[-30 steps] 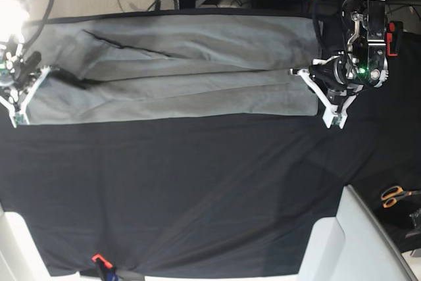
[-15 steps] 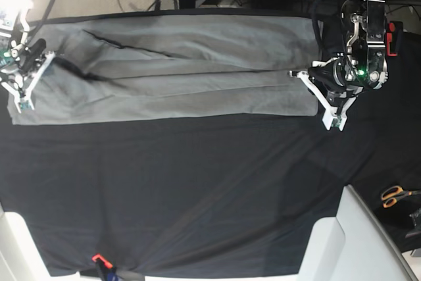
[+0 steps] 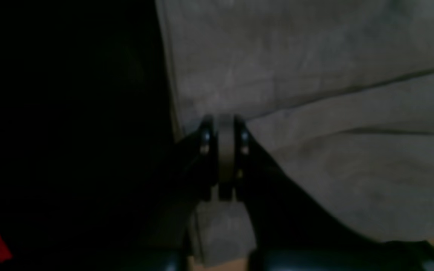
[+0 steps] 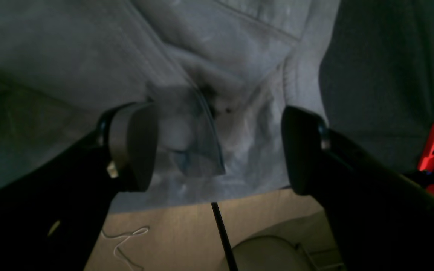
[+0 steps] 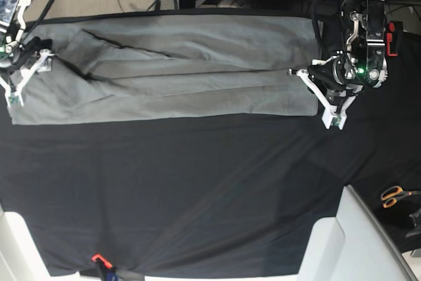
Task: Fold the T-shirt properly
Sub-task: 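Release the shirt with the left gripper and move it to the shirt's end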
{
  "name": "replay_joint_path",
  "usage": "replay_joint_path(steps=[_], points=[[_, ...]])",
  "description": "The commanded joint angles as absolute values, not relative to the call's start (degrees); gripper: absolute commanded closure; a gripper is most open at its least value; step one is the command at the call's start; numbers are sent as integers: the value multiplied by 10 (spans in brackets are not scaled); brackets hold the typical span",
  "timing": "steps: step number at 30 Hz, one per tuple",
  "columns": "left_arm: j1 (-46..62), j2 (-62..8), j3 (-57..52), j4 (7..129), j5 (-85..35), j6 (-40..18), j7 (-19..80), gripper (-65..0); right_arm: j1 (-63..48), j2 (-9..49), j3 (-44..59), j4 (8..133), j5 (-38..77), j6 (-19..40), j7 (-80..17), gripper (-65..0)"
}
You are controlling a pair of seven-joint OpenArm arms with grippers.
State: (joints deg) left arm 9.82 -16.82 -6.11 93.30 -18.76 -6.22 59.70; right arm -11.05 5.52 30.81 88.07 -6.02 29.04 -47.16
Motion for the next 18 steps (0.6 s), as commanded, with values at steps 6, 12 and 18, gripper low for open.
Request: replay_joint_path(steps=[6,12,18], points=[[131,-189,-64,1025,-195,-65,595,-377,-104,63,308,890,-59,290,-465,-474],[184,-189,-71,1094,-196,-65,616,-367,-100,63,312,893,-59,290,-465,-474],[204,-181,-189,1122,-303,-67,618,-367,-104,62,313,910,-59,293,-463,-474]])
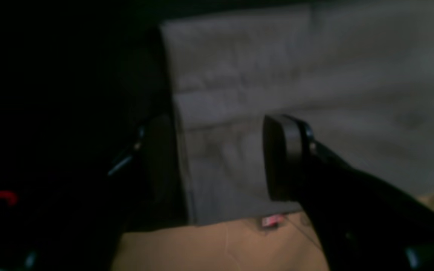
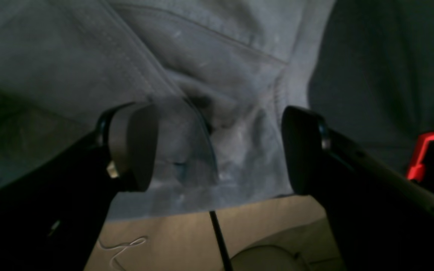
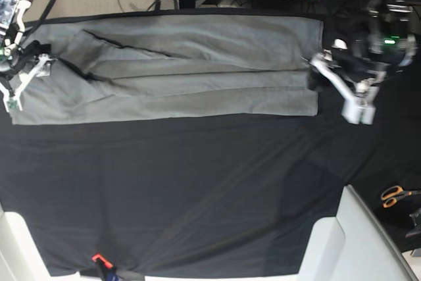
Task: Fold the T-shirt properly
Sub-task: 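Release the shirt with the left gripper and move it to the shirt's end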
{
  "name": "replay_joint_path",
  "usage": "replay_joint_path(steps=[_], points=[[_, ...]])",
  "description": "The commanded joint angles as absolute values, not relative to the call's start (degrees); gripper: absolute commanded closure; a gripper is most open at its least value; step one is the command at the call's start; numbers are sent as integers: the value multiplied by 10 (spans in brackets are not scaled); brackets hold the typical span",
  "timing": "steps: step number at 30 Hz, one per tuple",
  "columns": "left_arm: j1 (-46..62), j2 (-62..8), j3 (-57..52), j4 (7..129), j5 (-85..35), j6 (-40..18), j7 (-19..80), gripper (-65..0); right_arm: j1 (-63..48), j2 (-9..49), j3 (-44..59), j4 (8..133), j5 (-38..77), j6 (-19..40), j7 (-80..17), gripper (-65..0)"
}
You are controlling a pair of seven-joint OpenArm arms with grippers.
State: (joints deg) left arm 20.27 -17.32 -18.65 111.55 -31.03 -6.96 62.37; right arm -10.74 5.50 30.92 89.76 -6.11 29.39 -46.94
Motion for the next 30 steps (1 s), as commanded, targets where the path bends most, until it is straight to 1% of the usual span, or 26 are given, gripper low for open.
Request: replay_joint_path(steps=[1,4,6,8,10,13,16,17,19,21,22,25,26,27,30], points=[[204,-183,-222,1115,-346,-67,618,-367,-109,62,313,918,-58,293,-454,-474],[217,-219,-276,1082,-421,-79,610,-367,-133,47,313,950,-58,291,-404,-474],[222,-231,-289,1066,-422,-105,574,-369,-145,31,327,973,-59,291,-384,-474],[223,-226,-305,1047,-427,-136,538,-369,-152,9,347,986,-59,291,-371,-474],[219,-212,-314,1015,-429,-178,533,-369,-153,1,355,989,-59,291,-368,-474],[197,-179,-342,922,-440,-279,532,-378,-157,0,356,984,-59,291,-367,-474],[177,-170,-356,814,-458,-388,532,-378,-163,0,356,984,-59,291,-364,-474],[175,-168,-356,792,-460,-400,531,-378,-166,1,356,984,-59,291,-360,-474],[165,-167,-356,758,-460,-400,529,-378,-172,2,356,985,-59,291,-349,-474],[163,-167,-357,751,-461,-400,528,-402,-176,2,356,983,-59,291,-338,-474],[162,-165,-358,752,-463,-400,528,-433,-178,2,356,983,-59,291,-338,-474],[161,-156,-362,751,-460,-400,526,-599,-179,2,356,983,-59,291,-337,-474],[161,-156,-359,749,-460,-400,521,-629,-179,2,356,983,-59,291,-337,-474],[161,-156,-356,747,-459,-400,507,-635,-179,2,356,983,-59,291,-337,-474],[159,-154,-342,707,-459,-400,470,-594,-179,2,356,983,-59,291,-337,-474]])
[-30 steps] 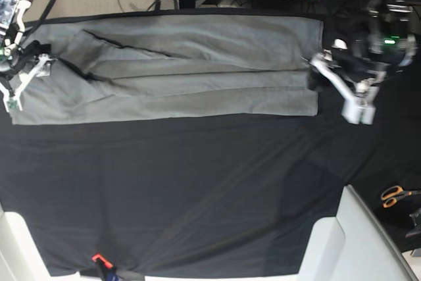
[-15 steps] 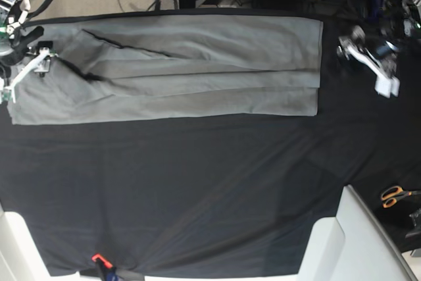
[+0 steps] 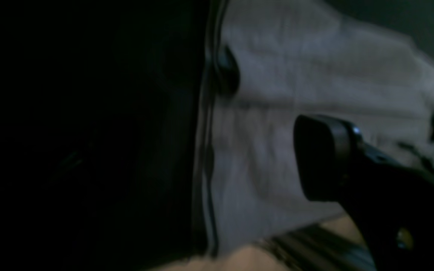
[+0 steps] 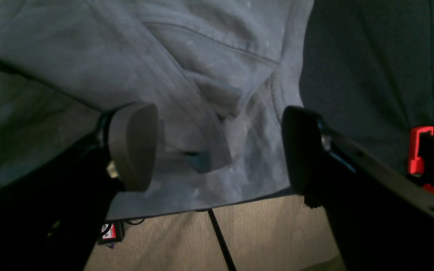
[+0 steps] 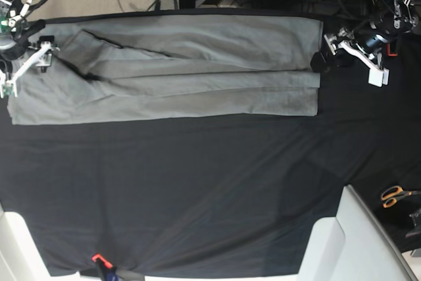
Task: Fold the T-shirt properly
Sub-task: 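Release the shirt with the left gripper and move it to the shirt's end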
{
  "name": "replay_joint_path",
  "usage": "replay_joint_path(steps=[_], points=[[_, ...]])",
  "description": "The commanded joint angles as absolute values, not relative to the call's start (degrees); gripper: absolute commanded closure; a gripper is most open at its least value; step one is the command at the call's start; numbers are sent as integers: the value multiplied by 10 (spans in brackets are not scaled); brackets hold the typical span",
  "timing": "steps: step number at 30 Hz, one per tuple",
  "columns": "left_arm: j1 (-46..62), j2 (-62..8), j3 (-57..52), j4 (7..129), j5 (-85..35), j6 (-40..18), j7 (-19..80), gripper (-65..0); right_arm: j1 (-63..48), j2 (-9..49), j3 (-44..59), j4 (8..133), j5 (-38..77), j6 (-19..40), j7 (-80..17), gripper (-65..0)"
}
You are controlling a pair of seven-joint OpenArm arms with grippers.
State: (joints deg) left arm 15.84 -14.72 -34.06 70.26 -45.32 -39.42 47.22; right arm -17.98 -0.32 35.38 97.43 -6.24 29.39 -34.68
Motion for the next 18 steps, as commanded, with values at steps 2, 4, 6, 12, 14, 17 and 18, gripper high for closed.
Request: replay_joint_path(steps=[2,4,6,12,14,17,18], points=[[144,-156,-316,675,-459,-400,451,-569,-179,2,356,983,-59,291,-337,-474],[132,-158,-290,646,-459,-400,429,-561,-179,2,356,983,-59,291,-337,-474],[126,-157,-269,625,-459,-400,411,-561,-179,2,354,983,-59,291,-337,-474],[101,-155,-242,580,-458,-400,402,-561,-178,3,355,971,-59,291,-337,-474],[101,-154,-242,580,-458,-400,402,-561,-177,4,355,963,-59,291,-336,-474],[99,-153,-237,580,-456,-400,402,-561,-176,4,355,952,-59,291,-336,-474],[98,-150,-233,580,-447,-400,402,-556,-176,4,355,950,-59,291,-336,-474]])
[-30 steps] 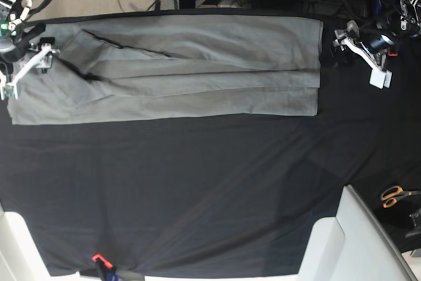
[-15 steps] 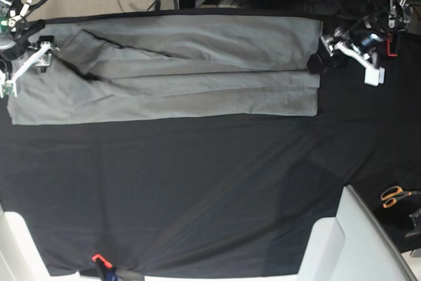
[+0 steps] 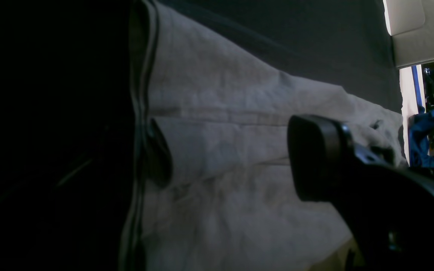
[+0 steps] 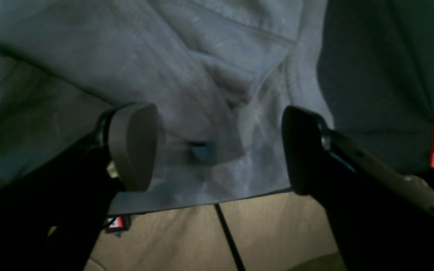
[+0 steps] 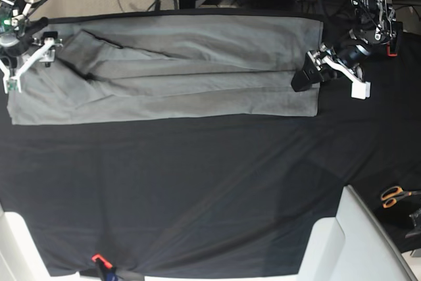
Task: Fold the T-shirt properly
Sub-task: 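Release the shirt with the left gripper and move it to the shirt's end, then grasp the shirt's end with the left gripper and fold it toward the right gripper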
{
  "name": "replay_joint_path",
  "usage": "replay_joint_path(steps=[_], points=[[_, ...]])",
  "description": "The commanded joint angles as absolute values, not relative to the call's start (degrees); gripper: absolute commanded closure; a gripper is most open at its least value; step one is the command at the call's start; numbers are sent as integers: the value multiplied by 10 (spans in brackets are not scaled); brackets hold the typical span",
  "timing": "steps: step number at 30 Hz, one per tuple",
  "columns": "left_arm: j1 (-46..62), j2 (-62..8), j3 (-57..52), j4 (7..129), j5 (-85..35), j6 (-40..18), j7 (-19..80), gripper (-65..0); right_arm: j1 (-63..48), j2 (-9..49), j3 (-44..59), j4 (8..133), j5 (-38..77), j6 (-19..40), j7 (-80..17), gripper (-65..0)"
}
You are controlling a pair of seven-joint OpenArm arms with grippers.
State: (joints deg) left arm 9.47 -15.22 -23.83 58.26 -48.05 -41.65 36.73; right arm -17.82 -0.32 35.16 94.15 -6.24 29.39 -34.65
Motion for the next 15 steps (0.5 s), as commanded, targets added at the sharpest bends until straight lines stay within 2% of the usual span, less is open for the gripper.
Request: replay_joint_path(steps=[1,4,7,11,14,15], points=[[94,-145,-235,580,-431,-400,402,-545,-176,4,355,949,-59,291,-335,-474],[86,-130,-238,579,-385,-400,402,-466,-176,4,355,949,-59,291,-335,-474],[85,-125,-244,579,-382,-400,402,-357,-175,4,355,949,-59,291,-335,-474],[83,-120,-275,579,-378,-400,402,-184,-175,4,356,951,-59,291,-335,-474],[83,-122,-280,581,-378,-400,402,0,-175,4,356,953,-59,291,-335,-474],[84,-123,-280,582,-378,-400,402,0,-175,4,356,953,-59,291,-335,-474]])
